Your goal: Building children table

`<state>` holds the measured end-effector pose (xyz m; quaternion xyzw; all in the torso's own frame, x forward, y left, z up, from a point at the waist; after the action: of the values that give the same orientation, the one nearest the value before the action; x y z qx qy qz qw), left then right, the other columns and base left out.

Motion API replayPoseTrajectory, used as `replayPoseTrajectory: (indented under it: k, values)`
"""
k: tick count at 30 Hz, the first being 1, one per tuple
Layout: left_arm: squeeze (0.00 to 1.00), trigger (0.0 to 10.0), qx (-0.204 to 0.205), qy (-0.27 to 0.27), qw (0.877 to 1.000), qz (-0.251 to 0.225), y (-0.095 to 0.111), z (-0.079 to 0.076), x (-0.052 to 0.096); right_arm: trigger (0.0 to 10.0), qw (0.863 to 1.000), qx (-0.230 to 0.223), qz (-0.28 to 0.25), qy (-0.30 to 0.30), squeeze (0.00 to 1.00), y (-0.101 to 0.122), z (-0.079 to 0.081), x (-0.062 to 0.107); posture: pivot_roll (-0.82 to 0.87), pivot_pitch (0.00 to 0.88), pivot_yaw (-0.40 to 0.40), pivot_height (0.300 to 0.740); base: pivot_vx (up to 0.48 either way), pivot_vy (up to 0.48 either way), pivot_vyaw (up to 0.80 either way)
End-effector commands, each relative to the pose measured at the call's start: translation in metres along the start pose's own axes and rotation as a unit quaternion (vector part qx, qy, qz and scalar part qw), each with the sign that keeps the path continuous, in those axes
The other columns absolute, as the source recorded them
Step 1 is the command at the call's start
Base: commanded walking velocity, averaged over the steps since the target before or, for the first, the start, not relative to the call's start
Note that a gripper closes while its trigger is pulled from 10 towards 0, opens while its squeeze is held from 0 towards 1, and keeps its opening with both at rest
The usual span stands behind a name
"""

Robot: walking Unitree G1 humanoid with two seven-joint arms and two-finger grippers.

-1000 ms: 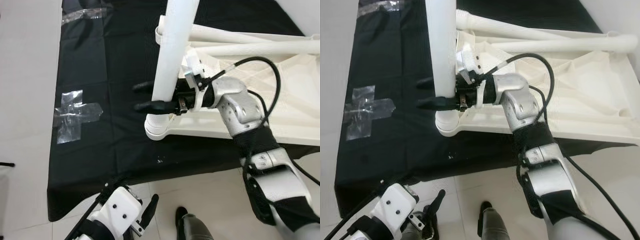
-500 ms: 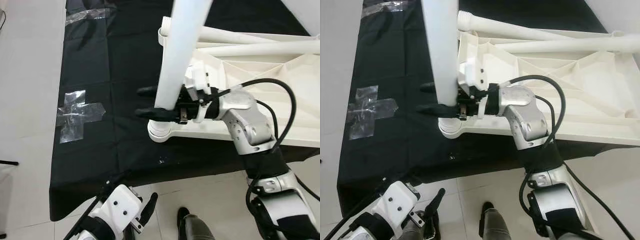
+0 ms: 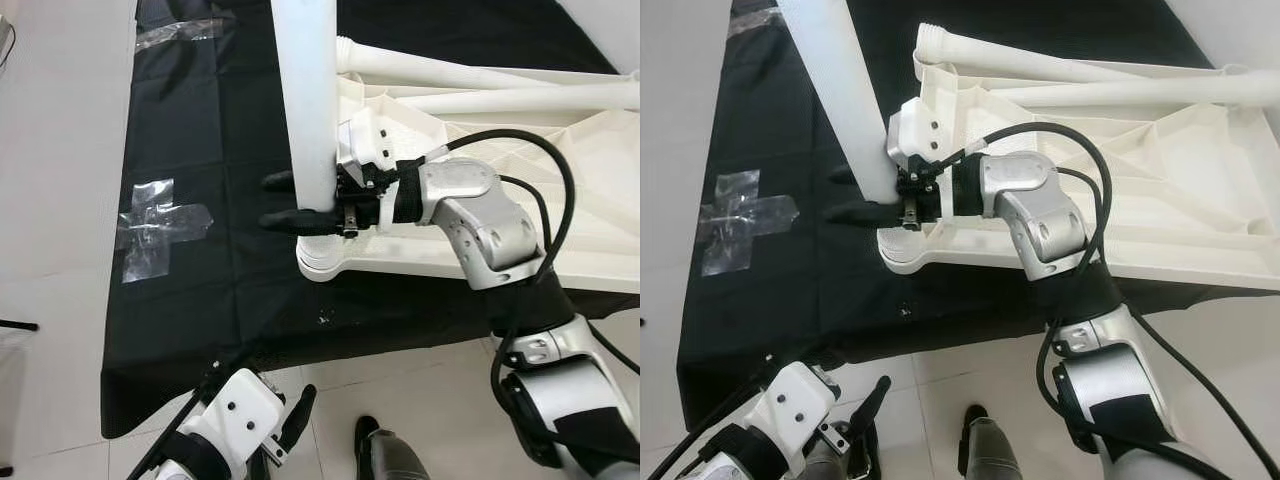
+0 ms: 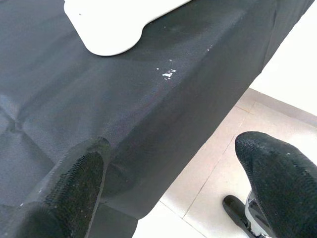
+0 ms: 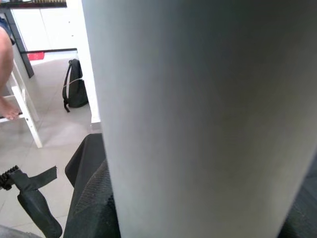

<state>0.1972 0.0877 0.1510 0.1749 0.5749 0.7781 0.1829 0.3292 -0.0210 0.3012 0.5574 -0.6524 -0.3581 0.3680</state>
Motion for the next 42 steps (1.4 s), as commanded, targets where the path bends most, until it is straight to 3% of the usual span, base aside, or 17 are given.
replayPoseTrajectory:
  k: [1,10,12,14,15,16,17,18,19,22,28,32,36,38,39,41,42]
  values:
    - [0.00,10.0,0.008,-0.005,1.000,0.009,-0.004,-0.004,0.003,10.0,1.000,-0.018,0.016,-0.012,0.00,-0.013,0.002,0.001,0.06,0.365,-0.007,0.740,0.000,0.000,0.00]
    - [0.00,10.0,0.007,-0.008,1.000,0.009,-0.005,-0.003,0.002,10.0,0.994,-0.056,0.020,-0.090,0.00,-0.029,0.012,0.011,0.05,0.366,0.000,0.740,0.000,0.000,0.00]
    - [0.00,10.0,0.007,-0.008,1.000,0.009,-0.005,-0.003,0.002,10.0,0.987,-0.067,0.031,-0.141,0.00,-0.037,0.010,0.011,0.06,0.367,-0.006,0.740,0.000,0.000,0.00]
    - [0.00,10.0,0.005,-0.008,1.000,0.010,-0.006,-0.003,0.002,10.0,0.965,-0.092,0.061,-0.240,0.00,-0.054,0.006,0.008,0.06,0.364,-0.009,0.740,0.000,0.000,0.00]
    - [0.00,10.0,0.005,-0.008,1.000,0.010,-0.006,-0.003,0.002,10.0,0.965,-0.092,0.061,-0.240,0.00,-0.054,0.006,0.008,0.06,0.364,-0.009,0.740,0.000,0.000,0.00]
    - [0.00,10.0,0.004,-0.007,1.000,0.011,-0.006,-0.002,0.002,10.0,0.928,-0.096,0.110,-0.343,0.00,-0.069,0.002,0.012,0.06,0.362,-0.015,0.740,0.000,0.000,0.00]
    - [0.00,10.0,0.003,-0.005,1.000,0.011,-0.007,-0.002,0.002,10.0,0.893,-0.115,0.137,-0.412,0.00,-0.079,0.014,0.014,0.06,0.362,-0.015,0.740,0.000,0.000,0.00]
    - [0.00,10.0,0.002,-0.004,1.000,0.011,-0.007,0.000,0.002,10.0,0.868,-0.131,0.148,-0.455,0.00,-0.083,0.027,0.014,0.06,0.372,-0.011,0.740,0.000,0.000,0.00]
    - [0.00,10.0,0.001,-0.003,1.000,0.011,-0.007,0.001,0.002,10.0,0.853,-0.143,0.151,-0.478,0.00,-0.084,0.036,0.014,0.06,0.372,-0.009,0.740,0.000,0.000,0.00]
    - [0.00,10.0,0.000,-0.003,1.000,0.011,-0.008,0.001,0.001,10.0,0.841,-0.160,0.146,-0.496,0.00,-0.084,0.040,0.015,0.06,0.358,-0.007,0.740,0.000,0.000,0.00]
    - [0.00,10.0,-0.007,-0.003,1.000,0.012,-0.010,0.003,-0.001,10.0,0.846,-0.145,0.142,-0.493,0.00,-0.082,0.032,0.008,0.07,0.339,-0.004,0.740,0.000,0.000,0.00]
    - [0.00,10.0,-0.004,0.012,1.000,0.008,-0.009,0.011,-0.004,10.0,0.840,-0.150,0.140,-0.501,0.00,-0.079,0.031,0.003,0.07,0.324,-0.004,0.740,0.000,0.000,0.00]
    - [0.00,10.0,-0.006,0.062,0.998,0.005,-0.006,0.040,-0.008,10.0,0.827,-0.151,0.146,-0.522,0.00,-0.077,0.032,0.003,0.06,0.310,-0.004,0.740,0.000,0.000,0.00]
    - [0.00,10.0,0.012,0.119,0.993,-0.015,0.005,0.073,-0.012,10.0,0.823,-0.150,0.147,-0.528,0.00,-0.078,0.031,0.005,0.06,0.300,-0.003,0.740,0.000,0.000,0.00]
    - [0.00,10.0,0.012,0.119,0.993,-0.015,0.005,0.073,-0.012,10.0,0.823,-0.150,0.147,-0.528,0.00,-0.078,0.031,0.005,0.06,0.300,-0.003,0.740,0.000,0.000,0.00]
    - [0.00,10.0,0.032,0.161,0.985,-0.056,0.027,0.107,-0.015,10.0,0.823,-0.148,0.144,-0.529,0.00,-0.078,0.030,0.006,0.06,0.293,-0.003,0.740,0.000,0.000,0.00]
    - [0.00,10.0,0.032,0.161,0.985,-0.056,0.027,0.107,-0.015,10.0,0.823,-0.148,0.144,-0.529,0.00,-0.078,0.030,0.006,0.06,0.293,-0.003,0.740,0.000,0.000,0.00]
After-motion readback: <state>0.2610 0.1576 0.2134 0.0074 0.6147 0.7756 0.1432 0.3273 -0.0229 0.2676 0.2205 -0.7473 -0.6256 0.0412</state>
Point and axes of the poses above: a point about 5 cm out from each wrist's last joint towards the gripper, its own x axis pointing back from the gripper into the wrist, its own y axis along the axis of the wrist's last joint, z = x × y, the point moved 5 cm from there along -x, pointing out of the wrist towards the gripper, and after that the axes turned 4 degrees about x, right-handed, at the moved point
